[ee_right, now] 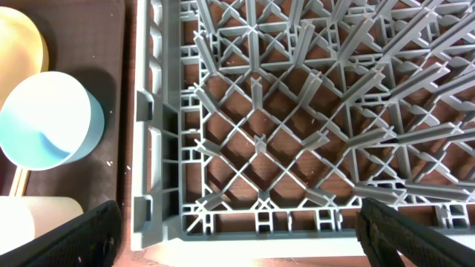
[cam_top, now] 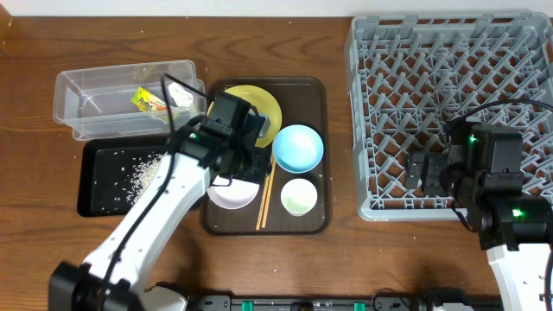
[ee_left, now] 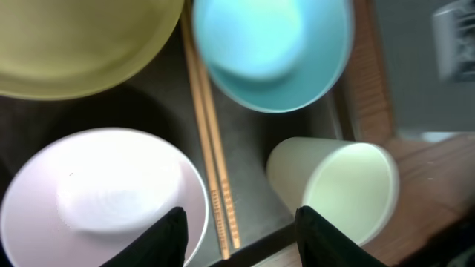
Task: Sort waste into correct bins and load items into the dishwasher rack
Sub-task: 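Set the empty pink bowl back on the brown tray, then lift the cream cup with the left gripper and hand it to the right gripper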
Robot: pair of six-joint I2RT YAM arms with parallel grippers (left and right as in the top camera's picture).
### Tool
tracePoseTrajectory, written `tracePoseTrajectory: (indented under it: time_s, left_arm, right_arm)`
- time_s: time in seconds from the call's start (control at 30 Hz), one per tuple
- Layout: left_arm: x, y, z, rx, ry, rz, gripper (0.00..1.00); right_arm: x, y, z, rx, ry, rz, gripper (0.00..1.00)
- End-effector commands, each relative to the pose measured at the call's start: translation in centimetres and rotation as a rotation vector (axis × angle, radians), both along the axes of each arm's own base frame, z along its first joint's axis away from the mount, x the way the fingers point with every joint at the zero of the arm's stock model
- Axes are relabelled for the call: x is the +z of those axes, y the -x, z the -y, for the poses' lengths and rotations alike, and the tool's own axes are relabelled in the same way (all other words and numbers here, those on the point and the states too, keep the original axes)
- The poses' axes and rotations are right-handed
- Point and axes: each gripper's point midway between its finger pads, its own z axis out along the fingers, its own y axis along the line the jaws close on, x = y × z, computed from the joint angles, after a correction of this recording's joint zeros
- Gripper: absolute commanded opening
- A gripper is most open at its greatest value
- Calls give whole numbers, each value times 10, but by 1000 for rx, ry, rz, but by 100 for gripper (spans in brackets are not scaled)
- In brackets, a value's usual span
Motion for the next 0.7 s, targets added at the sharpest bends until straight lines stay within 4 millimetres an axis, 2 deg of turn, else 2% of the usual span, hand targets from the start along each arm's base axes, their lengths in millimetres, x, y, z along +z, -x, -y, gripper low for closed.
tracePoseTrajectory:
  time_s: [0.0, 0.27, 0.43, 0.5, 0.57, 0.67]
  left_arm:
    - [-1, 6, 11, -35, 18, -14, 53]
    - [-35, 27, 36, -133, -31, -113, 53]
    - [-68, 38, 43, -173, -103, -197, 52]
    - [-81, 42, 44, -183, -123, -233, 43]
    - [-90, 44, 43, -184, -135, -258, 27]
    - [-91, 42, 42, -177, -136, -259, 12]
  right_arm:
    - [5, -1, -5, 24, 2, 13, 99]
    - [5, -1, -5, 24, 2, 12, 99]
    - [5, -1, -5, 24, 2, 12, 99]
    - [5, -1, -5, 24, 2, 12, 99]
    - [5, -1, -5, 24, 2, 12, 99]
    - [5, -1, -5, 24, 2, 12, 99]
